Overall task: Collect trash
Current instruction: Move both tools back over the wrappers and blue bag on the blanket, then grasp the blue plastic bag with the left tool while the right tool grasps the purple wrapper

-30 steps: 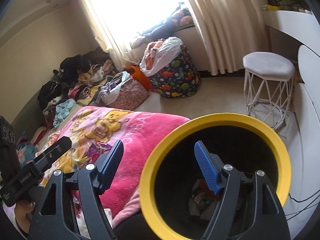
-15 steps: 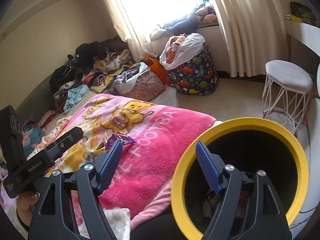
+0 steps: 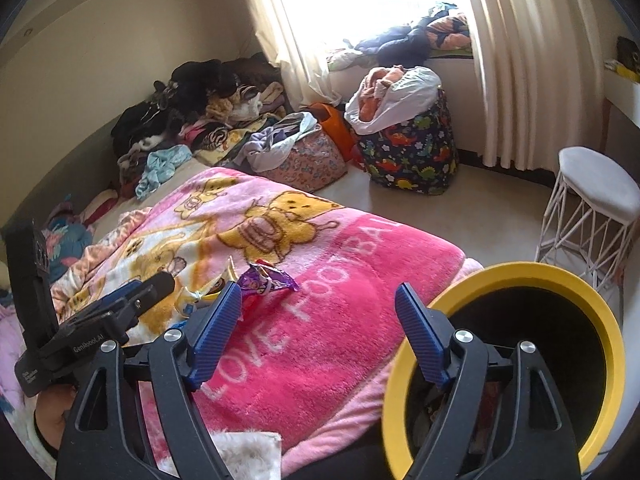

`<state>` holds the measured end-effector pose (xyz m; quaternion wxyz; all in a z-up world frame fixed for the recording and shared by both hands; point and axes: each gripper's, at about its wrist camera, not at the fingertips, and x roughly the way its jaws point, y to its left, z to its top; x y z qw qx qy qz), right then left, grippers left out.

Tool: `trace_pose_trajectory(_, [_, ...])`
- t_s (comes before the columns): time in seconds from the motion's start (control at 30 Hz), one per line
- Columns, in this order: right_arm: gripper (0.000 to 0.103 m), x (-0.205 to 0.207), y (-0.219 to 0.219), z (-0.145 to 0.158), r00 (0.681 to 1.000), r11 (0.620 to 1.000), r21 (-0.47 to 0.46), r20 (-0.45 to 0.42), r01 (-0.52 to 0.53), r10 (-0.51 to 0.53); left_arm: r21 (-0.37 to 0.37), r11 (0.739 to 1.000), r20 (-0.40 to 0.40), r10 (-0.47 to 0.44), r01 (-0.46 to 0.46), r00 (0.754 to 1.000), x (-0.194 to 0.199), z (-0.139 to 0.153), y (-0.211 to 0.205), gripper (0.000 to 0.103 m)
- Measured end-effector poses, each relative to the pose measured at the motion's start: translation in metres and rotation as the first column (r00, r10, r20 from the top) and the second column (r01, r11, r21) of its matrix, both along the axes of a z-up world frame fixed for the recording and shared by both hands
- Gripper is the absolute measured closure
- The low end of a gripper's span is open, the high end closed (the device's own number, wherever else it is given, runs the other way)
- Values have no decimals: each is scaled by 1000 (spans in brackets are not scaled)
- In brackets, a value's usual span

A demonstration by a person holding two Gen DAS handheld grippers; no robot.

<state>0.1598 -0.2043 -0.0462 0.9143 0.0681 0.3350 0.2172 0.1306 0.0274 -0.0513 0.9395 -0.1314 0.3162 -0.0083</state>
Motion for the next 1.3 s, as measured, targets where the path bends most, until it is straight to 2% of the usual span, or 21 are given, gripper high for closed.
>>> trace_pose_trajectory(0.33, [26, 15, 38, 0, 997, 997, -39, 6, -73, 73, -12, 999, -49, 46, -47, 998, -4, -18, 34, 11])
trace_pose_trajectory(0.57, [26, 27, 59, -8, 995, 993, -57, -10, -102, 102, -27, 999, -93, 30, -33, 995, -1, -34, 44, 11])
trace_pose_trajectory(0.63, [26, 31, 64, -12, 994, 992, -56, -20, -110, 109, -53, 998, -109, 16, -22, 994, 0, -42, 47, 15])
trace_pose_trajectory(0.8, [26, 41, 79, -23, 991, 990, -54, -48, -130, 128, -74, 997, -159, -4, -8, 987, 2, -58, 49, 32])
trace_pose_trajectory(0.97, [26, 55, 97, -37, 987, 989, -43, -87, -138, 134, -91, 996, -215, -13, -7, 977, 5, -75, 50, 41])
trace_pose_trajectory(1.3, [26, 86, 123, -64, 980, 992, -38, -163, -122, 115, -74, 997, -247, -31, 14, 969, 1, -89, 48, 56])
